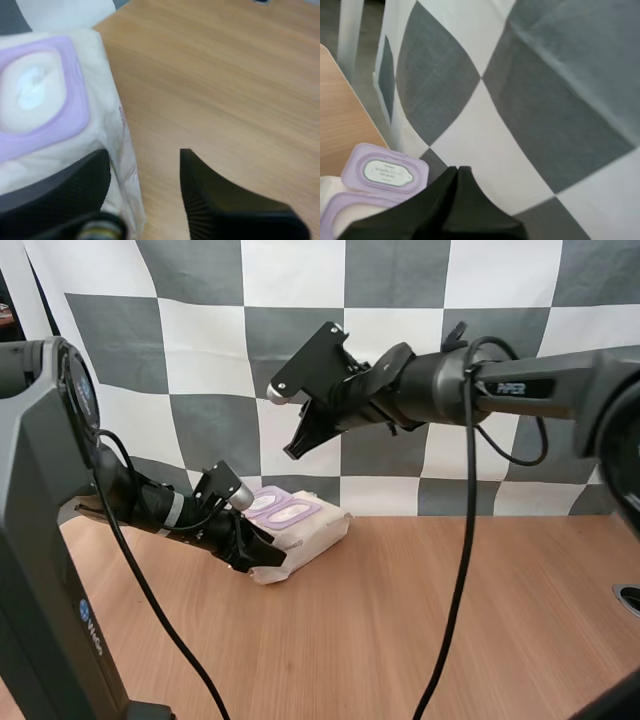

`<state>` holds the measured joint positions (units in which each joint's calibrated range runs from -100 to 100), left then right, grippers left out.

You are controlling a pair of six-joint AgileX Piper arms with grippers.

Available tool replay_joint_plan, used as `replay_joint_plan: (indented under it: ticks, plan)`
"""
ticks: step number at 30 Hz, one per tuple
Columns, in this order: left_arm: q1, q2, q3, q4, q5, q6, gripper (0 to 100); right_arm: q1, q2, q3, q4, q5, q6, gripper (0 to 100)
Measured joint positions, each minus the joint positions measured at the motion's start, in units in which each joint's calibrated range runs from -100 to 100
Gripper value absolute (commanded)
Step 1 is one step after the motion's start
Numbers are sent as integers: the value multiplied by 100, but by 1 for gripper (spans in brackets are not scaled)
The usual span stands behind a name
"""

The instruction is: Open the wet wipes lid

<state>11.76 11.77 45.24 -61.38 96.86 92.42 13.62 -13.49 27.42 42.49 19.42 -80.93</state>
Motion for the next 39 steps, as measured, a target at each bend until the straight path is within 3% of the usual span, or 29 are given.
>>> replay_joint_plan:
  ticks: [3,7,11,16,19,24,28,29,35,38,39]
  plan:
    - [0,-335,0,31,314,0,100,-55,-368,178,-97,-39,33,0]
    - [26,-1226,0,356,314,0,100,-686,-1827,856,-225,17,262,0]
    - [220,-2238,0,290,314,-181,100,-1010,-2661,915,-225,693,283,0]
    - [380,-3030,0,290,314,-439,100,-1071,-3576,915,-225,1531,395,0]
    - [368,-3784,128,170,314,-707,88,-1071,-4132,915,-225,1742,619,0]
    - [189,-4579,356,40,314,-1017,55,-1071,-4886,915,-225,1895,917,0]
    - [142,-4699,412,13,314,-1064,17,-1071,-5036,915,-214,1935,938,0]
    - [119,-4819,430,3,314,-1101,0,-1071,-5102,915,-214,1968,938,0]
    - [7,-5295,462,-32,314,-1174,0,-1071,-5373,915,-214,1987,949,0]
    - [-208,-6090,531,-32,314,-1514,0,-1071,-5388,915,-224,1987,1154,0]
    - [-338,-6696,531,-84,314,-1760,0,-1071,-5733,1135,-667,1906,2092,0]
